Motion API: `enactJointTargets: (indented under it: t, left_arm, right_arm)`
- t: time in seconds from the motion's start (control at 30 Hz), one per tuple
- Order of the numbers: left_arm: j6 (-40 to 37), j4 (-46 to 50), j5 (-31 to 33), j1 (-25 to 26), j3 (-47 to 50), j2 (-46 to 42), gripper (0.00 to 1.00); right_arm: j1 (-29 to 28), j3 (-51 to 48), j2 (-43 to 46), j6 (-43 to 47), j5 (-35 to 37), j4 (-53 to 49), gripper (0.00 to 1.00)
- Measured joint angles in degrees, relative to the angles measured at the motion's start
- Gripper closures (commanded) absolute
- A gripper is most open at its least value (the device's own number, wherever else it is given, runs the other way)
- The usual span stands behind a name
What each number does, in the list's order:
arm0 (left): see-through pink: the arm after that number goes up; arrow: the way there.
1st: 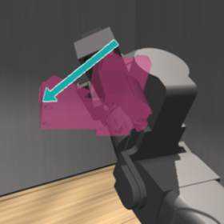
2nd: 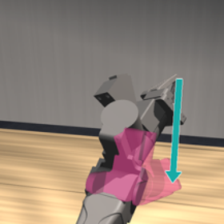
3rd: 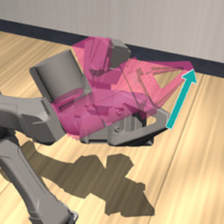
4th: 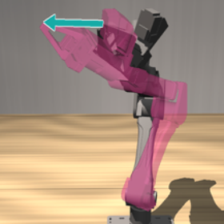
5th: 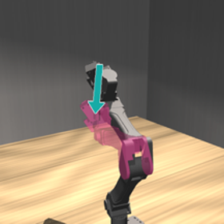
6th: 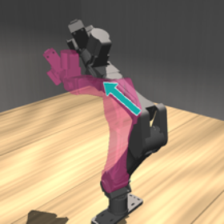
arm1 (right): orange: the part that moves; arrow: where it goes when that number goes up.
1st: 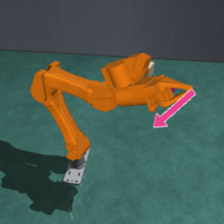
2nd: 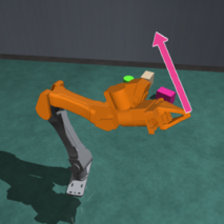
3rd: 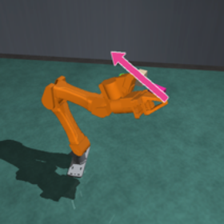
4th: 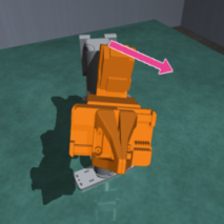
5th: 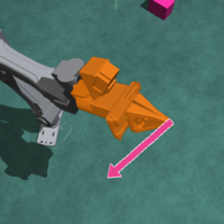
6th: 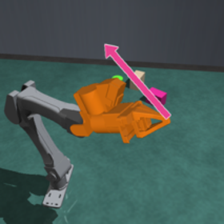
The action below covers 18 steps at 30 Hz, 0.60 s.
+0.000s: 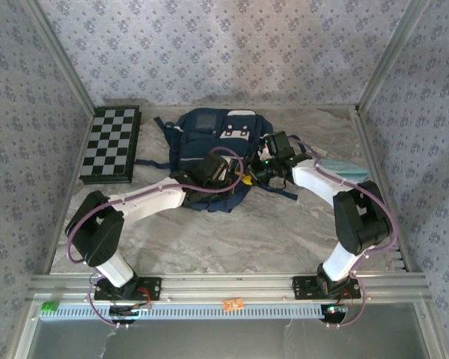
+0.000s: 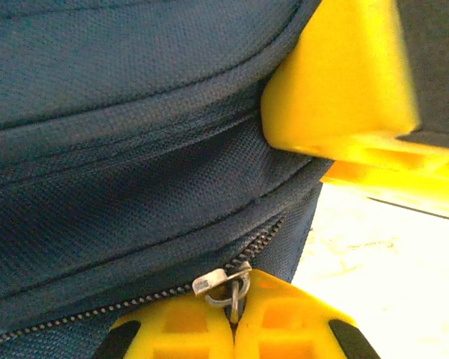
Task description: Pack the student bag
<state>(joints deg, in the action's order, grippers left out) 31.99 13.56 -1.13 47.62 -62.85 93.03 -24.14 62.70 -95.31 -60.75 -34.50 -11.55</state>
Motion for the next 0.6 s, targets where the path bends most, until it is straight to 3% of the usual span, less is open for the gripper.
enactJointTargets:
  t: [0.13,0.27,0.33,0.6]
  left_arm:
    - [-1.1,0.0,0.1,0.0,0.0,0.0,1.0]
    - [-2.6,0.2,0.5,-0.5,0.1,-0.3,1.0]
    - [-3.0,0.8,1.0,-0.9,0.5,-0.9,1.0]
    - [-4.0,1.5,-2.5,-6.6,7.7,-9.6,1.0]
  right_arm:
    - [0.0,1.2,-0.4,0.1,0.5,-0.2,0.71]
    - [-0.1,3.1,-1.9,0.7,0.5,-0.4,0.93]
    - [-0.4,3.3,-2.0,1.3,0.5,-0.6,1.0]
    - [1.9,2.4,-0.3,5.9,-5.0,-2.3,1.0]
